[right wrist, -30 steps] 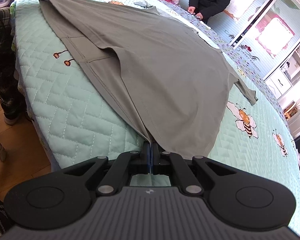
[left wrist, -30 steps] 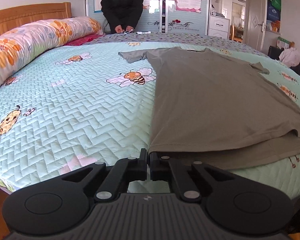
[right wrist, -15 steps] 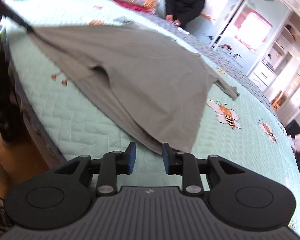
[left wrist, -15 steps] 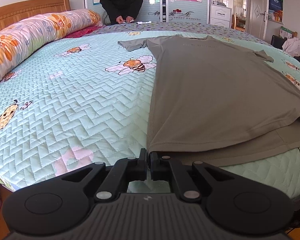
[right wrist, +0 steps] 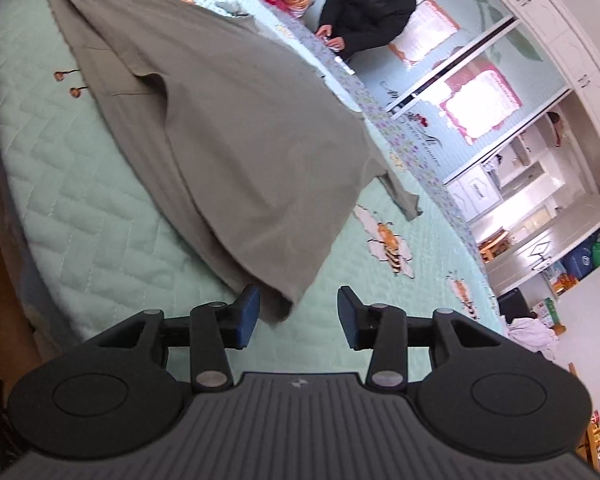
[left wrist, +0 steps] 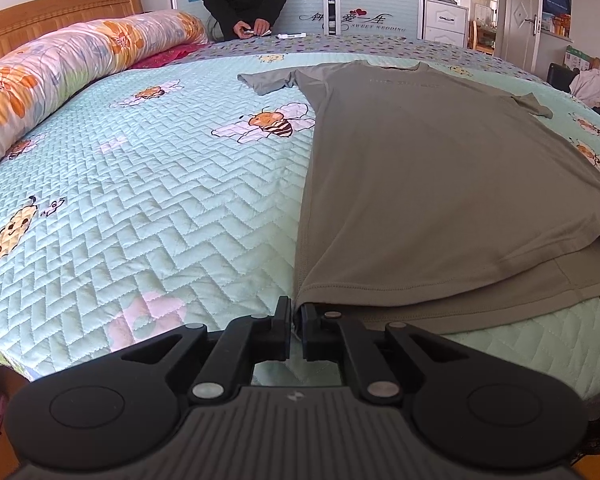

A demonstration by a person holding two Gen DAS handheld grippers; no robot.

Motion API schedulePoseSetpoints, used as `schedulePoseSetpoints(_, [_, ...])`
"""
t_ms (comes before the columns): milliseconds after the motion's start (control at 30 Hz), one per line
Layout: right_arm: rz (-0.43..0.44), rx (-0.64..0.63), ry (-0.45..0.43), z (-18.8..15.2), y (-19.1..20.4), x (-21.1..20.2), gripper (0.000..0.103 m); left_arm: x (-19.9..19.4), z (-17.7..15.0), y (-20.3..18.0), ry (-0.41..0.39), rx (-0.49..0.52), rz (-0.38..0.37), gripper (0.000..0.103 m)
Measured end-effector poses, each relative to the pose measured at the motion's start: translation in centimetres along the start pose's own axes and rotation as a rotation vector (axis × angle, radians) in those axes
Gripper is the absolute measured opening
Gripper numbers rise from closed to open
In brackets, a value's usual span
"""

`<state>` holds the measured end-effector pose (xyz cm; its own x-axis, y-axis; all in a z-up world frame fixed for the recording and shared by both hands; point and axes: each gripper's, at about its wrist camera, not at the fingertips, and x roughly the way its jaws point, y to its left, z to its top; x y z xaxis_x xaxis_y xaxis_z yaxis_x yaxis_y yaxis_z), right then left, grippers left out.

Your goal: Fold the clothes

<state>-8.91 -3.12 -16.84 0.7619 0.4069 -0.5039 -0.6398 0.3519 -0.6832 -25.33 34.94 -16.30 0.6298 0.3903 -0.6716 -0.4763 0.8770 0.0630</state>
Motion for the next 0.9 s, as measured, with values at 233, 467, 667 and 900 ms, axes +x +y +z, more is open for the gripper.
schedulePoseSetpoints(233, [-0.026,-0.122,-0.019,0.3,1.2,0.9,0.047,0.1,0.1,0.0,0.005,0.0,0.002,0.004])
schedulePoseSetpoints(467, [-0.052,-0.244,-0.037,0.7,2.4,1.7,0.049,0.1,0.2,0.0,0.01,-0.001,0.002,0.005])
schedulePoseSetpoints(667, [-0.059,0.075,0.018,0.3,-0.9,1.6,0.0,-0.2,0.0,-0.1,0.003,0.016,0.006,0.008])
schedulePoseSetpoints(900, [-0.005,0.287,0.049,-1.4,-2.7,1.2,0.0,-0.5,-0.2,-0.3,-0.005,0.035,0.019,0.007])
